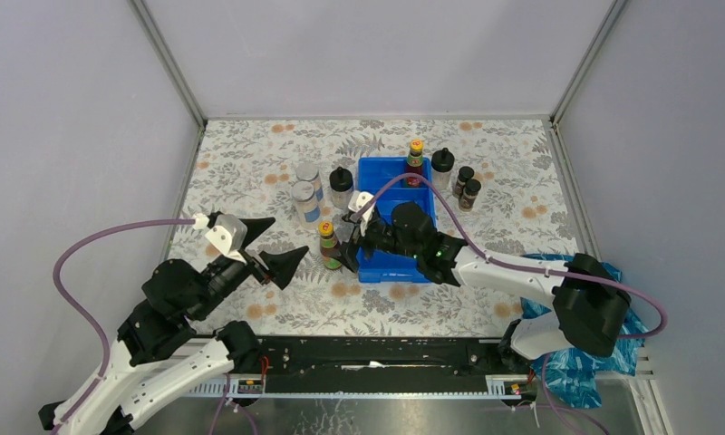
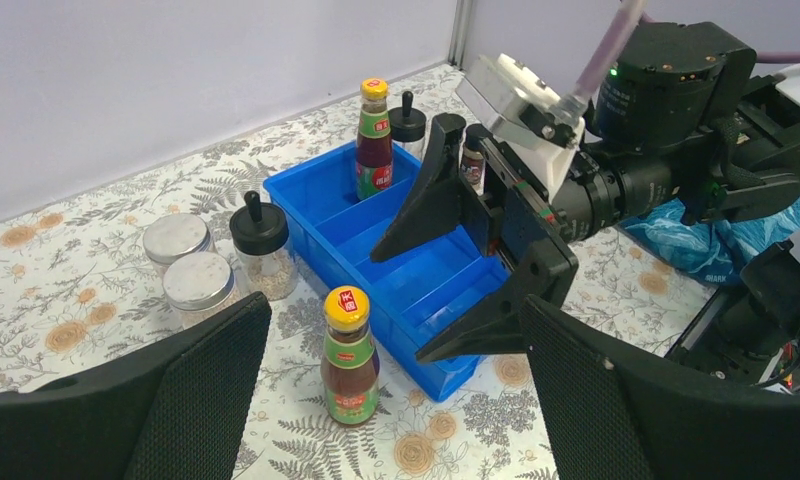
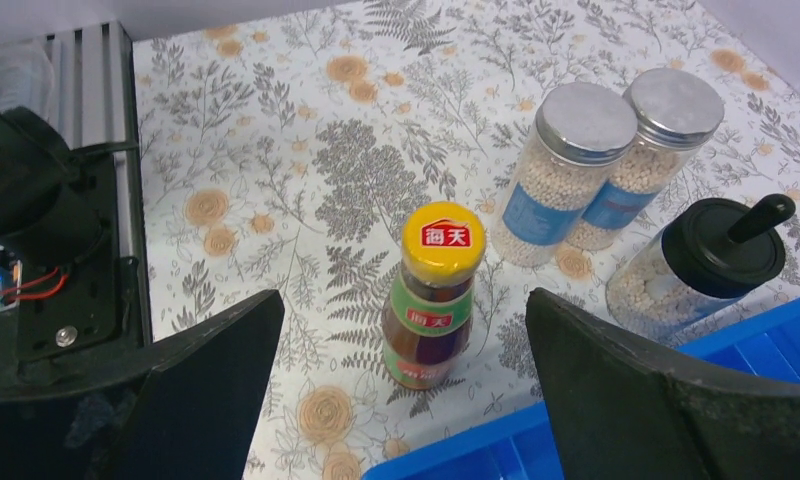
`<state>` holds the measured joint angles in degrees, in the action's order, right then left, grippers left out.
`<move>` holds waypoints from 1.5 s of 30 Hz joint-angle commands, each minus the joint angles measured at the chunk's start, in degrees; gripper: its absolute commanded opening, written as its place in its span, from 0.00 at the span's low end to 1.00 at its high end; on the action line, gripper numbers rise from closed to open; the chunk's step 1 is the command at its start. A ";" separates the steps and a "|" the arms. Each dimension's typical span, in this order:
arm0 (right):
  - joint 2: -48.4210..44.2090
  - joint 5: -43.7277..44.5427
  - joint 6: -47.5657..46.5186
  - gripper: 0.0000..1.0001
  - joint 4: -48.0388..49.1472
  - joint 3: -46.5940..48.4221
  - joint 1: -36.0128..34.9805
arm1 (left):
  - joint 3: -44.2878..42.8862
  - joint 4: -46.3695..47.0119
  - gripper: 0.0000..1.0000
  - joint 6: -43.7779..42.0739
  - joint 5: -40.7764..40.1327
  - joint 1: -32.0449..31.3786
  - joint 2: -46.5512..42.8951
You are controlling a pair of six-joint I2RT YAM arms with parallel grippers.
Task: Organize the condiment bottles
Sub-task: Pick up the bottle from the center of the board.
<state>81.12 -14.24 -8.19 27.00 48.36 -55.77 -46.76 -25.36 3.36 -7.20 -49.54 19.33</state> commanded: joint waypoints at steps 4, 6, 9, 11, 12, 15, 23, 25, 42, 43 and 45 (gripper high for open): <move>1.85 -1.86 2.64 0.99 8.29 -0.49 1.98 | 0.75 0.85 0.98 -1.60 1.13 -0.31 0.86; 2.08 -2.36 3.15 0.99 9.54 -0.78 2.51 | 0.87 0.93 0.98 -1.58 1.22 -0.35 0.96; 2.68 -3.32 3.82 0.99 10.75 -0.98 3.15 | 1.18 1.18 0.98 -1.60 1.14 -0.38 1.13; 3.33 -3.86 4.11 0.99 11.25 -0.88 3.51 | 1.39 1.44 0.98 -1.60 1.10 -0.30 1.15; 3.67 -4.13 4.22 0.99 11.43 -0.77 3.62 | 1.53 1.61 0.98 -1.60 1.05 -0.30 1.15; 4.69 -4.92 4.66 0.99 12.06 -0.31 3.99 | 1.73 1.86 0.98 -1.75 0.88 -0.36 1.30; 7.84 -6.73 5.55 0.99 13.92 0.87 4.76 | 1.93 2.07 0.98 -2.34 0.54 -0.34 1.75; 8.79 -7.24 5.72 0.99 14.28 1.31 4.94 | 2.02 2.08 0.98 -2.51 0.52 -0.35 1.79; 16.20 -11.15 6.58 0.97 16.39 6.24 6.93 | 2.63 2.08 0.98 -2.92 0.06 -0.30 2.51; 16.65 -11.48 6.72 0.97 16.65 6.54 7.05 | 2.62 2.09 0.98 -2.92 0.00 -0.35 2.69; 17.54 -12.16 6.99 0.96 16.85 7.18 7.26 | 2.60 2.07 0.98 -4.15 -0.07 -0.32 2.86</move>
<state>97.14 -23.79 -2.04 40.07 52.45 -49.28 -44.86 -25.17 1.41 -6.81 -49.54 21.56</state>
